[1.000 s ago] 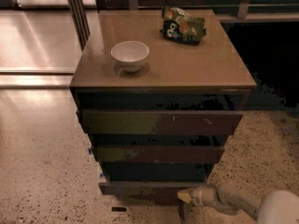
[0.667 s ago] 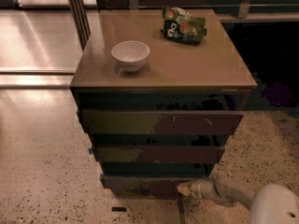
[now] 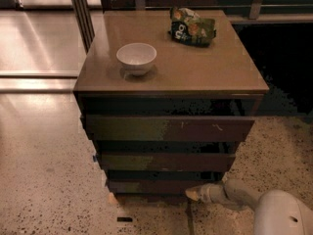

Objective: Close bottom drawer

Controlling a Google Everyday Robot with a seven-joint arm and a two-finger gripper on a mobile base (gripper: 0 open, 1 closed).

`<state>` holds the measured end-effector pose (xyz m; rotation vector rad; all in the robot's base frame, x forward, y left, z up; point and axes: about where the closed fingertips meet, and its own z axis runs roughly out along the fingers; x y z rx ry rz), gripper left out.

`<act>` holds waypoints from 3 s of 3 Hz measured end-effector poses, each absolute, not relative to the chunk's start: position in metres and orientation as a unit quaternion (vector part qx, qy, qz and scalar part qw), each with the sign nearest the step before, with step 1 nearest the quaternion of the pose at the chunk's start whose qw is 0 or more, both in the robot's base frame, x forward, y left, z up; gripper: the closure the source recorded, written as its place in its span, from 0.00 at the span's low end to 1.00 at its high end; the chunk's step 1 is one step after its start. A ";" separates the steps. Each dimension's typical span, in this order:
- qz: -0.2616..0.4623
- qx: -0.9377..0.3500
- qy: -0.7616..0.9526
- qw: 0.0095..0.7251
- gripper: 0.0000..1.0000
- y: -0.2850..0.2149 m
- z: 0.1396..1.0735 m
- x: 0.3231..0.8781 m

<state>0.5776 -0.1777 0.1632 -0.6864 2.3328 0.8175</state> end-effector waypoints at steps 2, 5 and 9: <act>0.395 -0.223 0.857 0.243 1.00 -0.151 0.138 0.510; 0.431 -0.185 0.852 0.233 0.57 -0.143 0.135 0.447; 0.431 -0.185 0.852 0.233 0.00 -0.142 0.135 0.447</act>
Offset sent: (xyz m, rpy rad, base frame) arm -0.1678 0.0511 -0.0458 0.3400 0.2805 0.0102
